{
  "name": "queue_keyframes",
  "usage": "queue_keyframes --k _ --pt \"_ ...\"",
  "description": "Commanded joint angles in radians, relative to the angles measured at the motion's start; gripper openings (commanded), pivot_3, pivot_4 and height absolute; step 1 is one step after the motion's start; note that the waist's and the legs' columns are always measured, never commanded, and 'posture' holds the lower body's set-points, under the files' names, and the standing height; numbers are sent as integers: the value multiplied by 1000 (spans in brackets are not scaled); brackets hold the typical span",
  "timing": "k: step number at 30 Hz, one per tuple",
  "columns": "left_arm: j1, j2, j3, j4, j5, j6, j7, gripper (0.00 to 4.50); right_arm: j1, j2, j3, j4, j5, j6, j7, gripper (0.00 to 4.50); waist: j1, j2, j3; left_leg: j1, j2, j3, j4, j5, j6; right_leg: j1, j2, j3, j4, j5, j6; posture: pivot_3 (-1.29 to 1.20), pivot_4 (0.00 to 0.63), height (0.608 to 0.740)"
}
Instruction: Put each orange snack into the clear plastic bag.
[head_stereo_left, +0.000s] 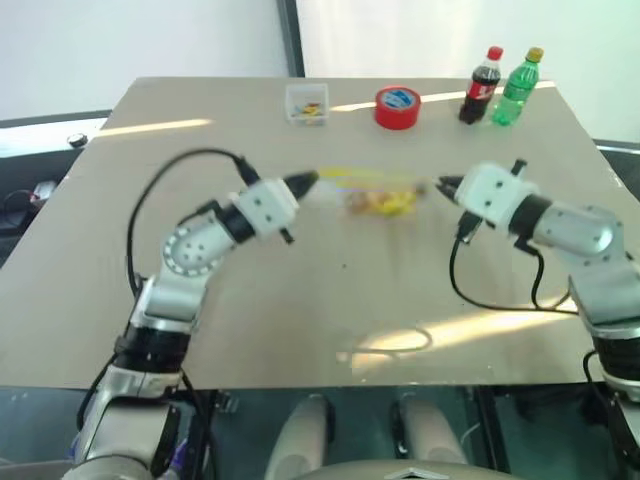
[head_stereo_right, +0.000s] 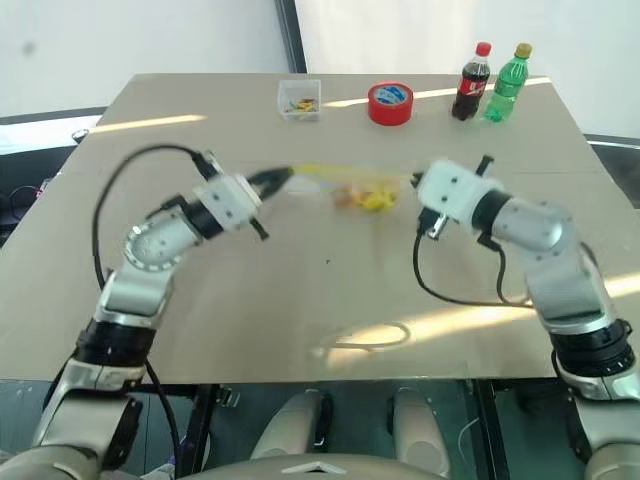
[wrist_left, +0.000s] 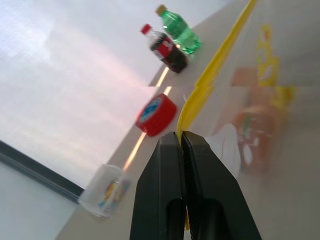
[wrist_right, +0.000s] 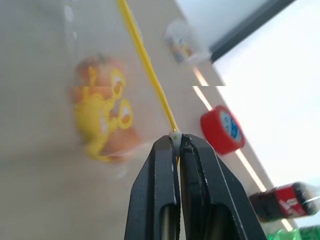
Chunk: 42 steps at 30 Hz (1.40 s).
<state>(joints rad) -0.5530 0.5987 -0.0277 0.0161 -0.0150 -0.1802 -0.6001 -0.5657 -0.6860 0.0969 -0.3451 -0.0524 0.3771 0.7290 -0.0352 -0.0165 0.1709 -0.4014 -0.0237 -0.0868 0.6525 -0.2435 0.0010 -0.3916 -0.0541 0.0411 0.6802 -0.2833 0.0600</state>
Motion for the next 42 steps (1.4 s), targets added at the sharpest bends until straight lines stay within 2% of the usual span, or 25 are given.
queue_keyframes --k 1,6,10,13,16,20,22,26,31,33,34,37,39,42 --pt "-80 5 89 57 -14 74 74 0 -85 1 -58 68 -24 0 -63 43 0 0 0 0 0 0 0 0 0 0 0 0 0 0 0 0 150 740" --pt "-132 3 54 147 34 54 100 0 -156 29 -19 182 -86 -71 -151 43 -3 0 0 0 -1 0 0 0 0 -1 0 0 0 0 0 0 150 740" --pt "-156 -3 34 181 57 7 102 0 -150 20 -12 209 -108 -103 -177 43 -2 0 0 -3 -1 1 0 1 -1 -4 0 1 0 0 0 0 150 740" --pt "-116 4 25 149 41 -17 59 0 -82 7 -31 133 -64 -76 -135 43 -3 0 0 -9 -1 0 1 3 -5 -9 0 0 0 0 0 0 150 740" --pt "-4 24 -30 77 14 -34 -55 0 25 8 -24 24 -5 -7 -84 43 -4 0 -1 -14 -1 0 1 3 -5 -14 -1 1 0 0 0 0 150 740" --pt "154 14 -106 16 42 -12 -100 0 196 6 88 26 -91 -80 -102 43 -4 0 -1 -14 0 2 0 3 -4 -15 -1 3 -1 0 0 0 150 740" --pt "203 23 -141 -2 72 -10 -120 0 260 17 115 45 -105 -110 -103 773 -2 0 0 -14 -1 2 1 2 -3 -15 -1 2 2 0 0 0 150 740" --pt "275 36 -82 -101 -60 125 -180 1333 353 27 51 -16 -25 -73 -73 2299 -1 0 0 -11 0 1 3 0 0 -14 -1 2 8 0 0 0 150 740" --pt "398 156 82 -229 -308 322 -322 3388 503 -40 -162 -127 156 -1 26 4366 -3 0 0 -9 1 1 5 0 0 -13 0 2 11 0 0 0 150 740" --pt "440 189 161 -261 -396 395 -348 4242 556 -49 -256 -167 222 37 38 4500 -2 0 0 -9 1 1 5 0 0 -11 0 2 10 0 0 0 150 740" --pt "455 207 196 -273 -425 431 -351 4452 581 -54 -306 -184 256 53 46 4500 -1 0 0 -8 1 1 5 0 0 -10 0 2 9 0 0 0 150 740" --pt "489 249 286 -290 -485 531 -344 4452 650 -55 -457 -238 366 105 69 4500 1 0 0 -3 2 0 4 0 0 -3 0 1 7 0 0 0 150 740" --pt "518 281 321 -295 -480 524 -368 4452 701 -59 -540 -272 443 134 101 4500 3 1 0 5 2 0 1 0 0 5 0 0 3 0 0 0 150 740" --pt "505 299 365 -284 -516 556 -378 4452 742 -61 -616 -310 528 167 113 4500 5 1 0 8 3 -1 0 0 0 10 0 -1 -1 0 0 0 150 740"
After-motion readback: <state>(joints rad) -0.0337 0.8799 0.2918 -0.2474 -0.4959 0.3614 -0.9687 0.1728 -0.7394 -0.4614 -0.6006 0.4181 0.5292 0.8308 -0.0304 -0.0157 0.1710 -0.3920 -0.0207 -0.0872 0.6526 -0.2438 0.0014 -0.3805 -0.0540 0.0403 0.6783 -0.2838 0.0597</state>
